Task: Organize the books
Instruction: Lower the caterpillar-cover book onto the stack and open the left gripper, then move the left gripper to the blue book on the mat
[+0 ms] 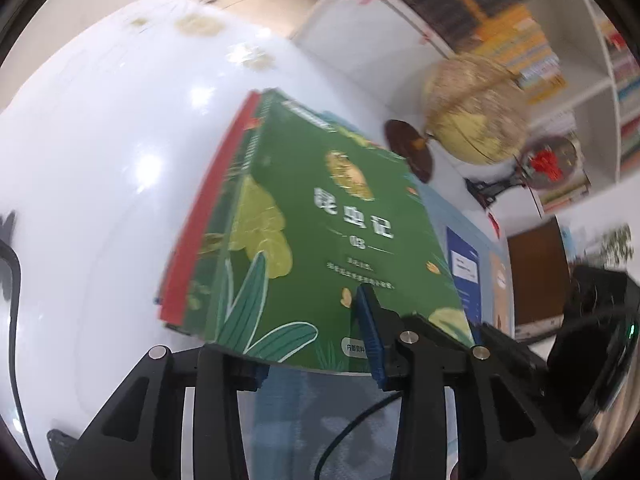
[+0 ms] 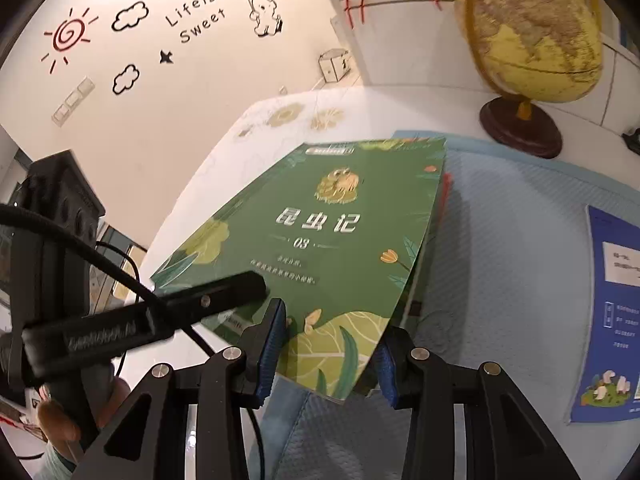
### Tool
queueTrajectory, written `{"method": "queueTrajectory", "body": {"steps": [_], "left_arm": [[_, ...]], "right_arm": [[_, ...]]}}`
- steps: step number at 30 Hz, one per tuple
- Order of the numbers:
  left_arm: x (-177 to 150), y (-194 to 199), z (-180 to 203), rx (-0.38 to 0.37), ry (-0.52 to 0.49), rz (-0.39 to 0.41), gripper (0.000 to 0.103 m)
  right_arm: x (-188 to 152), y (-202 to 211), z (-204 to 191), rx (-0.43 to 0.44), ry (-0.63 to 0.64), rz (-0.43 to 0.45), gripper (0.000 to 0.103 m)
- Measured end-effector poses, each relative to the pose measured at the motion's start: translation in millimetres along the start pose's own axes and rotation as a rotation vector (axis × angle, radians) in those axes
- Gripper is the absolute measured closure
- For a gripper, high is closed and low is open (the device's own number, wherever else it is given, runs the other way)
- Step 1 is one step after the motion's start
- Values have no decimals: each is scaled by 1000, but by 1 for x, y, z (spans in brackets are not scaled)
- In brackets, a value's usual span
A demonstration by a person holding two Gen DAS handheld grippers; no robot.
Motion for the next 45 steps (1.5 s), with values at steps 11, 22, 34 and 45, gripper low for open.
{"method": "queueTrajectory", "body": {"steps": [11, 22, 34, 45], "left_arm": [[-30, 25, 2, 471, -24, 72, 64], [-59, -18, 128, 481, -267, -2, 64], [-91, -76, 210, 481, -416, -86, 64], [-103, -102, 268, 536, -468, -53, 64]], "right_arm": [[-21, -3, 15, -1, -2, -69, 63], [-78, 56, 106, -130, -189, -35, 56], [-145, 119, 231, -206, -512, 21, 52], [-160, 153, 277, -222, -498, 14, 50]]}}
Point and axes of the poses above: each gripper's, at about its wrist camera, not at the fingertips, and y roughly against the way its jaws point, z to its right, x to its top, the point moved 4 cm from there along -y, roughly the way its jaws point, and after that the axes turned 10 degrees about -z, right-handed, at the moved point
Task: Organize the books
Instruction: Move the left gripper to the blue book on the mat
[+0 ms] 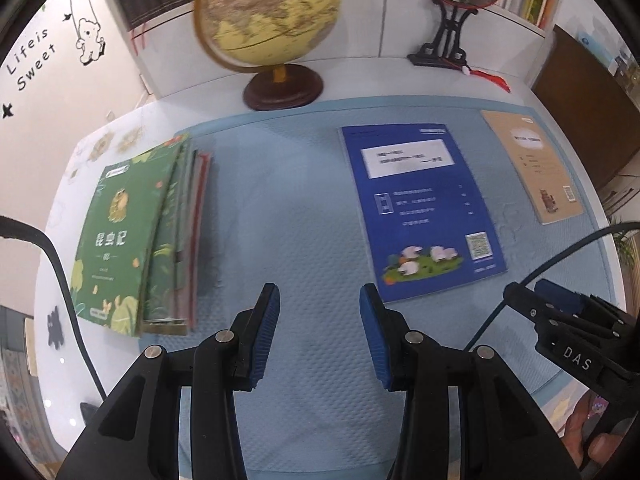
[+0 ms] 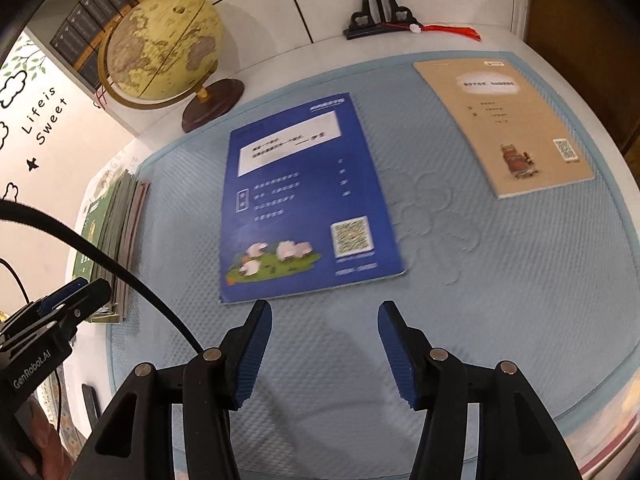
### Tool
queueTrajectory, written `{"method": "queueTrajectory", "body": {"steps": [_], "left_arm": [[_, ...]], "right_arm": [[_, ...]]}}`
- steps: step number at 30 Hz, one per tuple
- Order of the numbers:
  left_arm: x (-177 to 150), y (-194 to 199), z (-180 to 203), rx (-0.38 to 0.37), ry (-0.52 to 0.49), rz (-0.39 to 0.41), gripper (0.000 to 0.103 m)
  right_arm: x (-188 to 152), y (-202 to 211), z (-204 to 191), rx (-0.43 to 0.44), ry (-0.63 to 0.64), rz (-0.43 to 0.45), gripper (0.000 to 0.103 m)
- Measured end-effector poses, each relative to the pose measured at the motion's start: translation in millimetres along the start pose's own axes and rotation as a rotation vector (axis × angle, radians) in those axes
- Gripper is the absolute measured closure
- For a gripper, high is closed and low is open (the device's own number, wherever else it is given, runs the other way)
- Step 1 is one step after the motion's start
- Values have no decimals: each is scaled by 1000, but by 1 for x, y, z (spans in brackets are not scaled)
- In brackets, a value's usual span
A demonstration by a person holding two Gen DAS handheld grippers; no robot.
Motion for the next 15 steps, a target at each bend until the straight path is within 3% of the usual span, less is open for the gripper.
{"method": "queueTrajectory", "body": {"steps": [3, 8, 15], "left_arm": [[4, -1, 14, -6, -1, -13, 64], [8, -15, 34, -91, 16, -86, 64], [13, -38, 51, -100, 27, -141, 64]], "right_arm": [[7, 5, 11, -3, 9, -2, 49], [19, 1, 25, -5, 23, -18, 48], [30, -9, 36, -3, 38, -52, 48]]}}
Point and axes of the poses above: each gripper's, at about its wrist camera, not at the fingertips, and y roughly against the way its jaws point, z to its right, x to its top, the point moved 4 cm from there along -y, roughly the way its jaws point, and after that the axes turned 10 degrees about -z, right-handed, at the moved point
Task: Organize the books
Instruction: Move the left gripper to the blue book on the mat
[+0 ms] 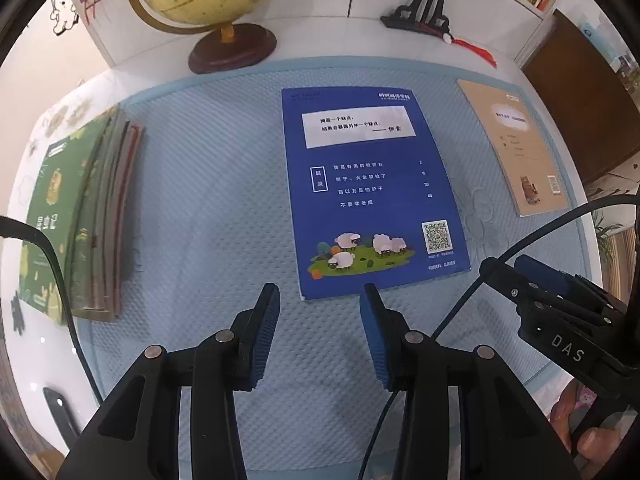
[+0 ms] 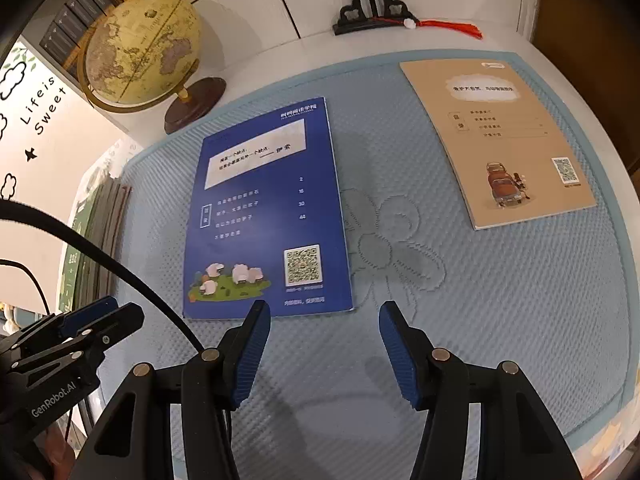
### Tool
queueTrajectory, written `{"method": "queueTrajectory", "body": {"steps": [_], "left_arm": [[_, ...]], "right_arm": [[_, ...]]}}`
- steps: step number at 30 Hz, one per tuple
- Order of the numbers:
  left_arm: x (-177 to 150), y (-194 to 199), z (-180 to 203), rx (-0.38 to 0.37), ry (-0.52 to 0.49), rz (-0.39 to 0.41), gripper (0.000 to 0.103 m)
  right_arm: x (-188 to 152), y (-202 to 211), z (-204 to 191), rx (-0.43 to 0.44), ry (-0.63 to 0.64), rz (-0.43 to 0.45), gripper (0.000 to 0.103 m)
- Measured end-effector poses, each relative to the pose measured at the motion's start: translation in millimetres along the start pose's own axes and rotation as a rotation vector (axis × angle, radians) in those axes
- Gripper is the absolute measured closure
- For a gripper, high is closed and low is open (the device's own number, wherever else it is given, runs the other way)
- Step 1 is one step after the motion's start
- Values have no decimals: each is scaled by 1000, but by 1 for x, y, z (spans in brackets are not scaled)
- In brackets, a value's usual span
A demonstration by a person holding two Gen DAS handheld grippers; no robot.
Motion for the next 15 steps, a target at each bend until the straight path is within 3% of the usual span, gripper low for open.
{"method": "queueTrajectory", "body": {"steps": [10, 15], "left_arm": [[21, -23, -17, 28, 32, 6, 64], [39, -52, -71, -59, 164, 13, 64]], "right_arm": [[25, -22, 2, 9, 41, -36, 48], [46, -40, -4, 8, 67, -20, 48]]}}
Point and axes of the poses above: each gripper's, at about its wrist camera, not at the fingertips, and y roughly against the way its jaws point, z to its right, x to its top, the point moved 4 cm from there along -y, roughly the way its jaws point, and after that the axes turned 10 degrees about -z, right-handed, at the moved point
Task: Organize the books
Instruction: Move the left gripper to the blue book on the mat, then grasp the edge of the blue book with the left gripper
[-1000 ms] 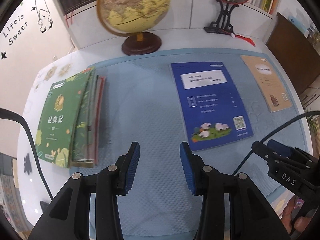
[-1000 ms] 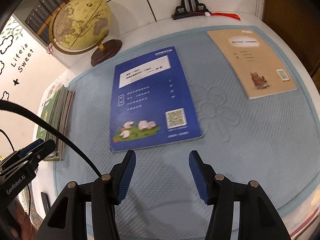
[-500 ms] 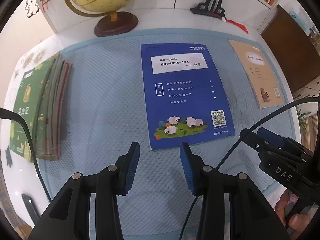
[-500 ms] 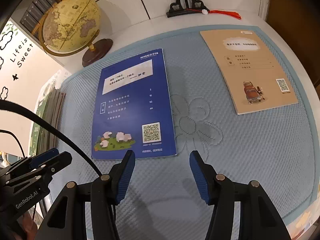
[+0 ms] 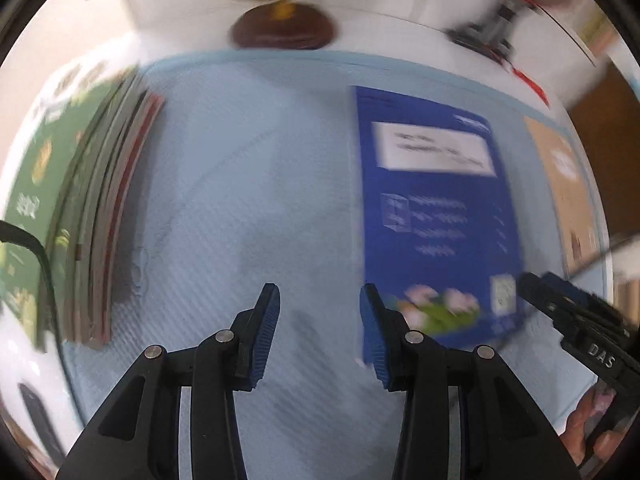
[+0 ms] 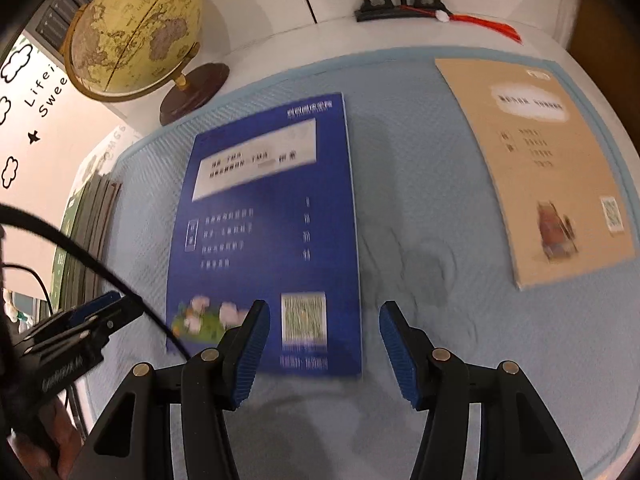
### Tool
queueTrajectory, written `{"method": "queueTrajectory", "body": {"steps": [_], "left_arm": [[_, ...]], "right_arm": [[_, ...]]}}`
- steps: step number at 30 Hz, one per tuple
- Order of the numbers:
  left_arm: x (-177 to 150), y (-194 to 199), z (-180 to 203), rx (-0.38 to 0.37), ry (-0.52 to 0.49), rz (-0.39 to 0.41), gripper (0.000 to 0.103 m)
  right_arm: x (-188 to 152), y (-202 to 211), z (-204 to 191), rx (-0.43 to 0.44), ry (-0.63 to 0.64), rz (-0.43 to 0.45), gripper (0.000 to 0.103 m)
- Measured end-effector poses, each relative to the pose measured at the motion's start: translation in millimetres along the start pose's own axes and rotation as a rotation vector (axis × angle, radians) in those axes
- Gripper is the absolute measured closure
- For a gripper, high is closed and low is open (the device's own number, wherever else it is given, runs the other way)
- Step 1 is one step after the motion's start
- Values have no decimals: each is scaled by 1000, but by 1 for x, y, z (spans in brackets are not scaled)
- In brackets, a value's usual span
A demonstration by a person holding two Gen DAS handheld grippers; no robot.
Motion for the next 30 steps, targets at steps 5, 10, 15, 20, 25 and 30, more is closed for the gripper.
{"method": "queueTrajectory", "body": {"steps": [5, 10, 15, 20, 25, 30], "left_arm": [[12, -18, -14, -240, 69, -37, 64], [11, -23, 7, -275, 5, -41, 64], [0, -23, 21, -275, -42, -40, 63], [-13, -21, 19, -325, -67, -73, 63], [-51, -22, 21, -379, -86, -126, 63], [-66, -22, 24, -395, -45, -127, 63]], "right_arm": [[21, -17, -3, 14, 5, 18, 47], [17, -23, -4, 27, 12, 20, 52], [2, -20, -1, 73, 27, 3, 55], [-18, -17, 6, 78, 32, -12, 55], [-48, -12, 20, 94, 54, -70, 55], [-68, -7, 32, 113, 63, -97, 55]]}}
Point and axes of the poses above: each gripper's, at about its wrist camera, not at the fingertips, and y roughly against the way its jaws point, z to its right, x to its top, the point moved 4 cm from there along -y, roughly the way its jaws point, and after that the axes turned 10 degrees about -z, right-handed, at the moved point
